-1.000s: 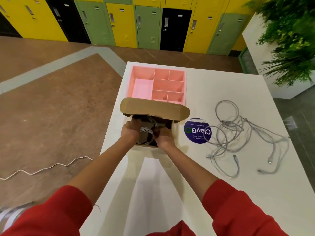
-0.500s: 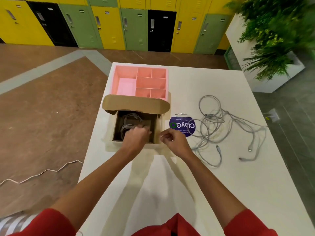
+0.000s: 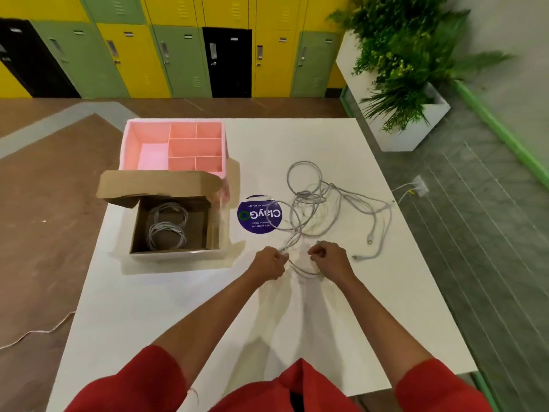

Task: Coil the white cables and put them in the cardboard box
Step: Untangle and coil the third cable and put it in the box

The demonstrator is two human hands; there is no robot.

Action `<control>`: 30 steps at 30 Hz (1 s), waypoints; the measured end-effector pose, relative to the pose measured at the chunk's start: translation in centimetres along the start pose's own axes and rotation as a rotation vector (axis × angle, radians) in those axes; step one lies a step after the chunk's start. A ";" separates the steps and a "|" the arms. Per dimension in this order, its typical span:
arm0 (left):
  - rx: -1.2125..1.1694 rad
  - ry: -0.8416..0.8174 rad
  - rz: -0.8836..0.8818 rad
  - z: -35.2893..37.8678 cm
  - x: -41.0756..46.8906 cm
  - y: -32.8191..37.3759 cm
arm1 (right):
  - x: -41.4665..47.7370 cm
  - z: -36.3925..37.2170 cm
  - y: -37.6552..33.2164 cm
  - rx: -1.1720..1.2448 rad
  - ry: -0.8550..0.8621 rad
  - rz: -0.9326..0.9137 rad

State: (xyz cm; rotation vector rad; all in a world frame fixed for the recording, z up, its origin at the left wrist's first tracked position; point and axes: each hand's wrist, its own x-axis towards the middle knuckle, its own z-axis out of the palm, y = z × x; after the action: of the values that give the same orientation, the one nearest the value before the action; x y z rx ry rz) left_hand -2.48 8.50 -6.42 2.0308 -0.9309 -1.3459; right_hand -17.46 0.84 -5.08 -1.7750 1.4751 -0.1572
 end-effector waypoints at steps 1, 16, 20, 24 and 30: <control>-0.131 -0.045 -0.060 0.6 0.4 0.0 | -0.2 -0.1 0.6 -0.021 -0.024 0.003; -0.197 0.084 0.163 1.2 -1.3 5.0 | 2.3 -1.5 -2.4 0.218 0.028 -0.077; -0.099 0.083 0.218 0.5 -2.0 5.2 | 3.8 -1.8 -3.7 0.171 0.058 -0.089; -0.094 0.132 0.259 -0.9 -2.6 5.5 | 4.2 -2.3 -3.6 0.163 0.032 -0.096; -0.181 0.217 0.357 -2.7 -2.7 8.0 | 3.6 -3.1 -3.6 0.179 0.069 -0.260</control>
State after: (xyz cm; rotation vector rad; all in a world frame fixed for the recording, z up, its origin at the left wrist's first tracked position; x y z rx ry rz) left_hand -2.77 5.76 1.99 1.7336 -0.9776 -0.9604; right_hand -15.28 -3.86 -2.16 -1.8217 1.2305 -0.4725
